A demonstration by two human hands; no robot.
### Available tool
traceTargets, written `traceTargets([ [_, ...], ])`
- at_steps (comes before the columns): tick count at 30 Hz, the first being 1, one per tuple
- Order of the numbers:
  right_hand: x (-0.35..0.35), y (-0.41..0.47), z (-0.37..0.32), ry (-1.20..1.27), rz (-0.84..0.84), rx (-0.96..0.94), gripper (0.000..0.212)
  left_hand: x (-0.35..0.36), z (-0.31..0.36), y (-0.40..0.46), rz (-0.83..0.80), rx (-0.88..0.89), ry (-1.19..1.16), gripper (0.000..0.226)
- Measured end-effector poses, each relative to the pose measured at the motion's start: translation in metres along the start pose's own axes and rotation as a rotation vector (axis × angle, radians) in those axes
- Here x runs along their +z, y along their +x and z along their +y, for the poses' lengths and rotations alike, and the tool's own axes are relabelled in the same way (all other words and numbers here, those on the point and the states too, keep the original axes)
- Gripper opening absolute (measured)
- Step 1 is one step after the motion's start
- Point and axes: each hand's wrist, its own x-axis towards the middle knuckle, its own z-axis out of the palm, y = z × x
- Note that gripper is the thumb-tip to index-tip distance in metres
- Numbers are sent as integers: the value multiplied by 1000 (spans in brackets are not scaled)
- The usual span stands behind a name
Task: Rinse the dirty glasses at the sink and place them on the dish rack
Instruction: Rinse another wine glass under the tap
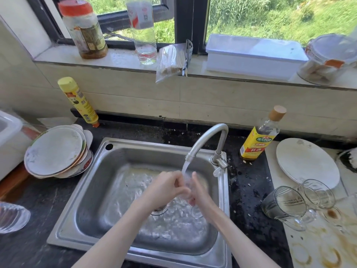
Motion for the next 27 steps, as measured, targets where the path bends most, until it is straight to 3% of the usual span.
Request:
traceTargets([
  [1, 0, -1, -1, 3, 25, -40, 62, 1, -2, 0, 11, -3, -37, 31],
  [3, -1, -4, -2, 26, 43, -70, 50, -1, -3, -2, -136, -6, -91, 19],
  [5, -3, -4, -3, 28, 18, -46, 53, -5, -3, -3, -351, -5, -126, 2],
  [6, -3, -4, -3, 19, 4, -22, 57, -6, -1, -5, -400, -6, -152, 5],
  [8, -2, -2, -3, 32, -21, 23, 63, -4, 1, -3, -337, -19, -183, 9],
  [10, -1, -1, -2, 55, -41, 23, 65, -1, 3, 0, -170, -52, -187, 22],
  [14, -2, -3, 0, 6, -56, -73, 54, 5, 1, 2, 31, -55, -251, 30],
  [17, -9, -2, 4, 37, -46, -59, 54, 3, -6, 0, -3, -11, -279, 24],
  [22, -9, -3, 0, 246, -189, 30, 68, -7, -13, -4, -26, 43, -319, 23],
  [27, -7, 7, -4, 301, -198, -64, 65, -2, -15, -6, 34, 19, -425, 18],
])
